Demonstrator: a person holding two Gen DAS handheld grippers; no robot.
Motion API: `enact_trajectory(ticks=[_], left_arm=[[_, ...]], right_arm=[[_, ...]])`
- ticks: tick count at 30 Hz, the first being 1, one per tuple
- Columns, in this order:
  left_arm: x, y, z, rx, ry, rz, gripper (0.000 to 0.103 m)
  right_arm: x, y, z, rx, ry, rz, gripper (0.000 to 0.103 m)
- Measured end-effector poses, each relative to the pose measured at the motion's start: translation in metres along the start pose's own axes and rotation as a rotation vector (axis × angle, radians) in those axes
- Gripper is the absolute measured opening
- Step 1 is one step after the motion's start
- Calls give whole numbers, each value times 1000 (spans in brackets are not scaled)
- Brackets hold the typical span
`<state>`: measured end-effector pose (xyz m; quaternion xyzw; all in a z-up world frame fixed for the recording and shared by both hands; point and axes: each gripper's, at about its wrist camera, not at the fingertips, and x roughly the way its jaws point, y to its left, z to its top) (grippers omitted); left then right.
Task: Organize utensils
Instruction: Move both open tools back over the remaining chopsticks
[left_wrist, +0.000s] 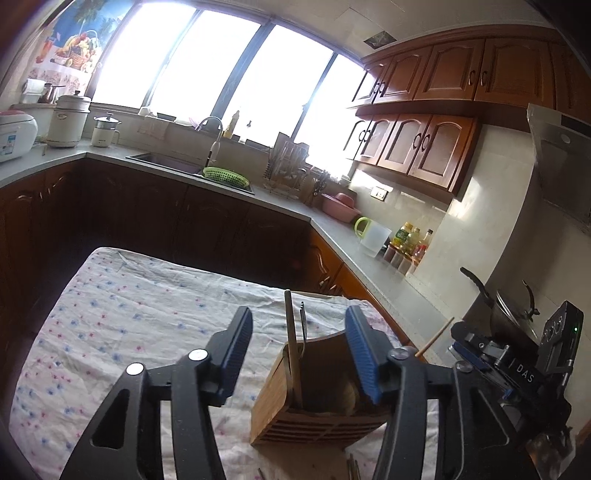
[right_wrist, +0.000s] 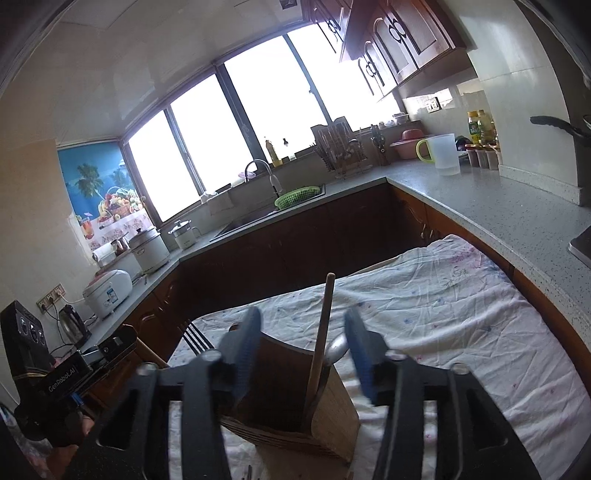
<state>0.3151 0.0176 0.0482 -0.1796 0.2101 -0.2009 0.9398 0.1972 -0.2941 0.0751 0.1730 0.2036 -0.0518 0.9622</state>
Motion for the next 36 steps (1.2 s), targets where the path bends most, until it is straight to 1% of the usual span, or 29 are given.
enact_trajectory(ticks=[1,2,3,4,6,7,9,13,20,23,27,31,36], left_arm=[[-6,1,-2,-3,-8,4,62],[-13,1,-4,-6,-12,12,65],[-19,3,-7,-13,-13,25,74],[-25,5,-10,-23,-15,37,78],[-39,8,-19,-33,-18,46,80],[-46,7,-23,-35,-14,57,84],[-60,8,-32,-40,-10,75,87],[-91,5,-53,-41,-6,98,93],[-123,-3,-84,-35,55,116,93],[-128,-3,-92,-52,88,111,93],[-129,-6,-101,-58,131,120,93],[-125,-7,-106,-61,167,127,93],[-120,-11,-111,-45,205,143,93]], right_arm=[[-6,0,1,-4,-14,-7,70],[-11,1,1,-6,-25,-10,76],[-17,0,1,-6,-37,-7,81],[-24,0,1,-6,-48,-4,84],[-36,-1,-2,-12,-67,-10,95],[-43,-1,-4,-15,-75,-14,97],[-56,-2,-11,-22,-85,-21,100],[-80,-5,-27,-39,-79,-46,101],[-111,-17,-68,-23,-28,-75,101],[-118,-22,-88,-23,8,-91,101],[-123,-25,-103,-27,49,-104,101],[-123,-24,-114,-37,86,-103,101],[-121,-22,-123,-43,111,-99,101]])
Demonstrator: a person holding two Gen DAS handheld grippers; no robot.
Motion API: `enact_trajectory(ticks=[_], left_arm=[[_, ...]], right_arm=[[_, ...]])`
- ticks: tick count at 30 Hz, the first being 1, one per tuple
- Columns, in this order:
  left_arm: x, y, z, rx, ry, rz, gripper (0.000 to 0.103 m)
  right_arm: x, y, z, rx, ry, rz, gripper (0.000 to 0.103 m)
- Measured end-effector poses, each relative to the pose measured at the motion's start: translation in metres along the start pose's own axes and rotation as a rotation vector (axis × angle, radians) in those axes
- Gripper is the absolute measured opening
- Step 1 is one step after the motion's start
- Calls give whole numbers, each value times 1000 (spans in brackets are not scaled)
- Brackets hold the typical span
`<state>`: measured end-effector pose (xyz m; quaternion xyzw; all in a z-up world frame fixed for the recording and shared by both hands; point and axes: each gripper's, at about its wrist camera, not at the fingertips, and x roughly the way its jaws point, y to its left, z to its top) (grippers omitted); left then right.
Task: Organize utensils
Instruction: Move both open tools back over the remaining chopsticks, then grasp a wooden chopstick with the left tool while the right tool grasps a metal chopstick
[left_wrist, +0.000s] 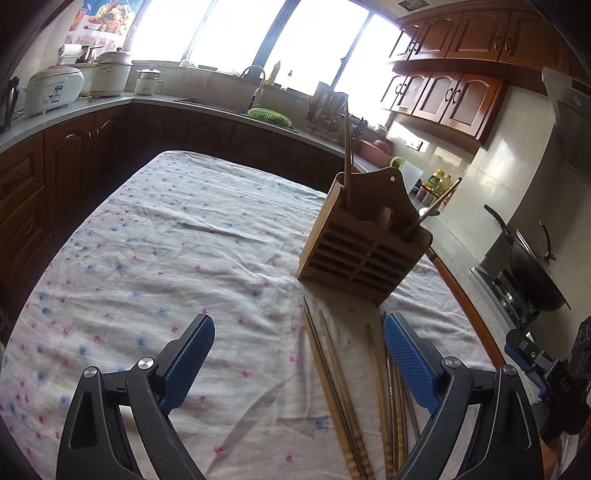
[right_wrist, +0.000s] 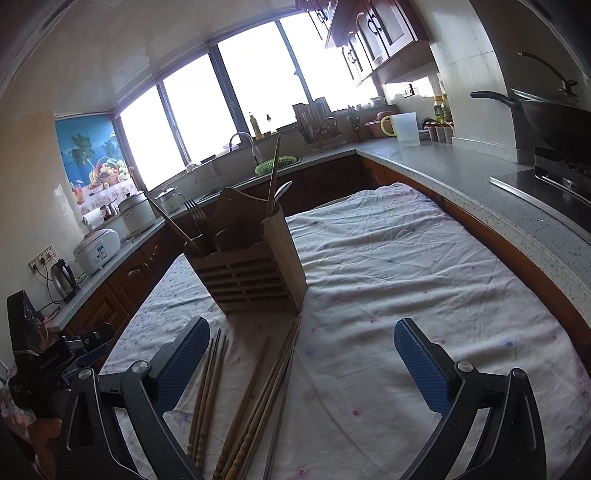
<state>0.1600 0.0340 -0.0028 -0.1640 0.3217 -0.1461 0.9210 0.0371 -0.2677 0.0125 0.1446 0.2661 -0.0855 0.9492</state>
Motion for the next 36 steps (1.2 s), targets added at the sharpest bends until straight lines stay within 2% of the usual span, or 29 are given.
enact_trajectory(ticks=[5,7,9,10,12,16,19,20,24,26,28,31,34,36], left_arm=[[8,-1,0,6,35,35,93],[10,2,0,-12,43,43,93],[13,5,0,-25,53,48,93],[14,6,1,-28,58,51,92],[14,7,1,-24,59,58,92],[22,5,0,-7,89,64,92],[30,0,0,17,114,65,92],[33,-2,-1,27,126,65,92],[49,-10,-3,68,176,64,92],[60,-14,-3,93,202,74,91],[72,-18,-3,115,222,88,88],[93,-24,-4,142,258,104,73],[116,-27,-4,154,297,122,63],[128,-27,-5,151,317,124,60]], right_arm=[[13,7,-7,-25,50,6,100],[26,14,-12,-60,100,8,95],[44,23,-21,-94,176,10,73],[55,27,-27,-106,225,15,68],[75,35,-38,-132,309,24,51],[104,44,-59,-197,420,-1,33],[104,43,-62,-231,423,-18,27],[103,40,-63,-235,427,-26,22],[92,16,-58,-198,429,-44,22],[86,1,-54,-177,424,-86,23],[77,-14,-48,-156,397,-141,29],[68,-34,-36,-69,358,-102,29],[72,-36,-27,-67,340,-97,25],[82,-35,-24,-55,347,-73,22]])
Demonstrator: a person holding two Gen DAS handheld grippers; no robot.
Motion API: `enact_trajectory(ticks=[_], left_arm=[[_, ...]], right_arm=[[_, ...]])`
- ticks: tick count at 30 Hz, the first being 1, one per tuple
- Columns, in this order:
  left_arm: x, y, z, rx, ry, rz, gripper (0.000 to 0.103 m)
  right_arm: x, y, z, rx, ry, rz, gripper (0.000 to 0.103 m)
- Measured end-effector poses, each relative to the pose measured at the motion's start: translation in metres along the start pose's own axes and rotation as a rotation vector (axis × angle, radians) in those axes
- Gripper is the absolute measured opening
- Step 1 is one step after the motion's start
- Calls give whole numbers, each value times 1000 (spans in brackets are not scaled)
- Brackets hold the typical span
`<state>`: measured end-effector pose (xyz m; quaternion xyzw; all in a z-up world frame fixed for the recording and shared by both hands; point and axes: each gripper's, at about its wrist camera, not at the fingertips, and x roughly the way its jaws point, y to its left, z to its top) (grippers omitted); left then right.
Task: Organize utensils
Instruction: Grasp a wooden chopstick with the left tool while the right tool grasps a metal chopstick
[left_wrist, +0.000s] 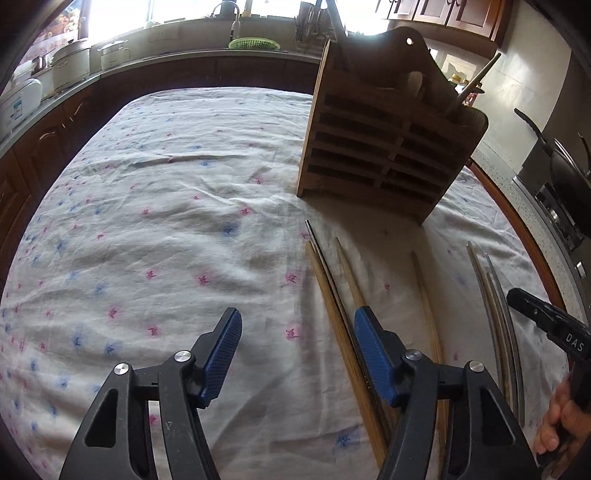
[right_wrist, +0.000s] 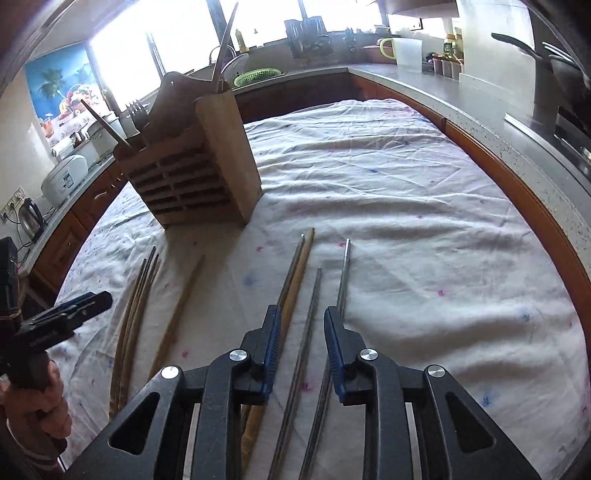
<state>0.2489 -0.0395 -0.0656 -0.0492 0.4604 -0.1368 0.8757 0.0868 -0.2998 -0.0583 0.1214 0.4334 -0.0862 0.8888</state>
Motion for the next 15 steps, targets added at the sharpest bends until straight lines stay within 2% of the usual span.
enact_trajectory(ticks=[2,4,6,8,10,15], left_arm=[[6,-3,2,23,-6,30,60],[9,-6,2,50,1,61,55],[8,-6,1,68,3,65,54],[7,-4,-1,82,12,76,54],[2,0,-1,65,21,61,53],[4,5,9,26,33,18,51]], right_arm=[[8,6,5,-7,8,17,19],[20,12,8,-16,32,33,17],[30,19,5,-20,64,60,11],[32,28,2,-43,78,81,11],[31,30,-1,-40,79,102,11],[24,20,3,-9,50,89,11]])
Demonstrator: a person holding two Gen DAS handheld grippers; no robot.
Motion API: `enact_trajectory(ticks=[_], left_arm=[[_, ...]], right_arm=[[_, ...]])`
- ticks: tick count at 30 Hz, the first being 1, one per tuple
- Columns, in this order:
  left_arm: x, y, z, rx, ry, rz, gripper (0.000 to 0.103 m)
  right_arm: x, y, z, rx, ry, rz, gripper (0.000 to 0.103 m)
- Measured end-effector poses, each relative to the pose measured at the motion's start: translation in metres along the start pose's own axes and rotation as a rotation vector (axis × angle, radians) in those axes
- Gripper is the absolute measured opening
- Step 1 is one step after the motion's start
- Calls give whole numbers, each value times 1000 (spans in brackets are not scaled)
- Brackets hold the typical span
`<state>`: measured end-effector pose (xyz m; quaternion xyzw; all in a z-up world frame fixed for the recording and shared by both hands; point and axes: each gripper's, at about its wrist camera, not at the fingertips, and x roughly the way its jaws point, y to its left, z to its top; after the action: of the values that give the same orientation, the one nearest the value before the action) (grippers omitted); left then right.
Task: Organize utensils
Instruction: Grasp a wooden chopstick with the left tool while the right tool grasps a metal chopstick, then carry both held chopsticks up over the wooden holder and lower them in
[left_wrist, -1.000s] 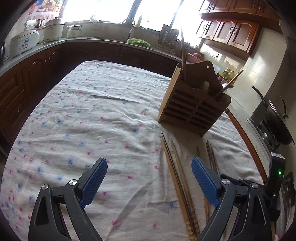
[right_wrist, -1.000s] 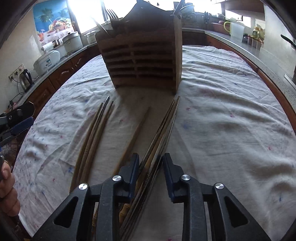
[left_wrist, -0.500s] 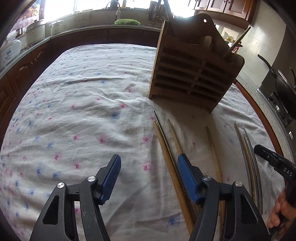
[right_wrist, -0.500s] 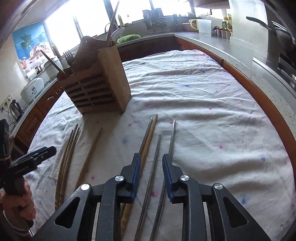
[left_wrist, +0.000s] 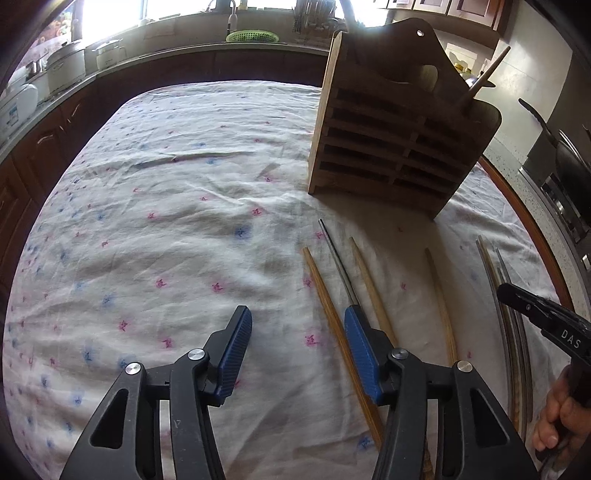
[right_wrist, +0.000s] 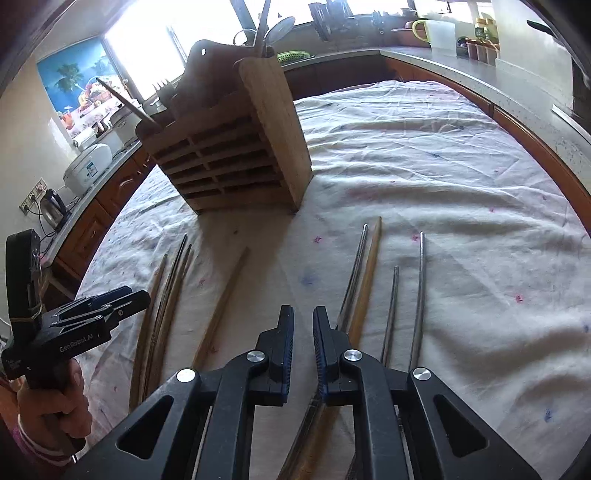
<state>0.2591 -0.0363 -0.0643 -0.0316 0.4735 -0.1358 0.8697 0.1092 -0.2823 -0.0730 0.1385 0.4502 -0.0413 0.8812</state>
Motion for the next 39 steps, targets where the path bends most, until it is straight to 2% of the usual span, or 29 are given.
enact_trajectory(ticks=[3,6,8,11,13,15,16,19,20,21,23,30,34,35,37,39], left_arm=[[7,-4,6,4,17,-4,46],[13,-10,10,25,14,25,44],[16,-12,13,30,12,31,43],[20,-14,14,44,3,45,34],[21,-17,14,63,-8,62,23],[21,-17,13,71,-18,64,16],[21,-16,12,68,-20,60,9],[17,-7,11,33,-21,18,6],[15,-4,11,20,-21,3,6],[12,-2,10,7,-25,-16,0],[2,3,8,-13,-38,-62,0],[-50,9,2,1,-130,-117,0],[-40,10,2,4,-63,-104,3],[-35,8,2,10,-49,-95,5],[-20,3,4,19,-6,-62,22],[-9,1,6,18,17,-45,31]], right_arm=[[6,-6,8,12,-2,-24,11],[15,-10,16,12,5,-43,11],[19,-10,21,2,2,-83,11],[28,-13,27,12,16,-86,11],[32,-11,32,-6,23,-103,10],[37,-6,36,-37,28,-127,11],[38,-3,37,-53,31,-138,11],[41,4,38,-101,38,-163,7],[41,5,37,-104,39,-151,6],[39,5,36,-97,39,-128,6],[32,9,34,-85,21,-98,5],[-24,25,31,-72,-107,-12,4],[-39,35,33,-98,-123,-6,4],[-40,37,33,-103,-124,-13,4],[-39,37,31,-98,-121,-11,4],[-41,37,28,-90,-119,-7,4]])
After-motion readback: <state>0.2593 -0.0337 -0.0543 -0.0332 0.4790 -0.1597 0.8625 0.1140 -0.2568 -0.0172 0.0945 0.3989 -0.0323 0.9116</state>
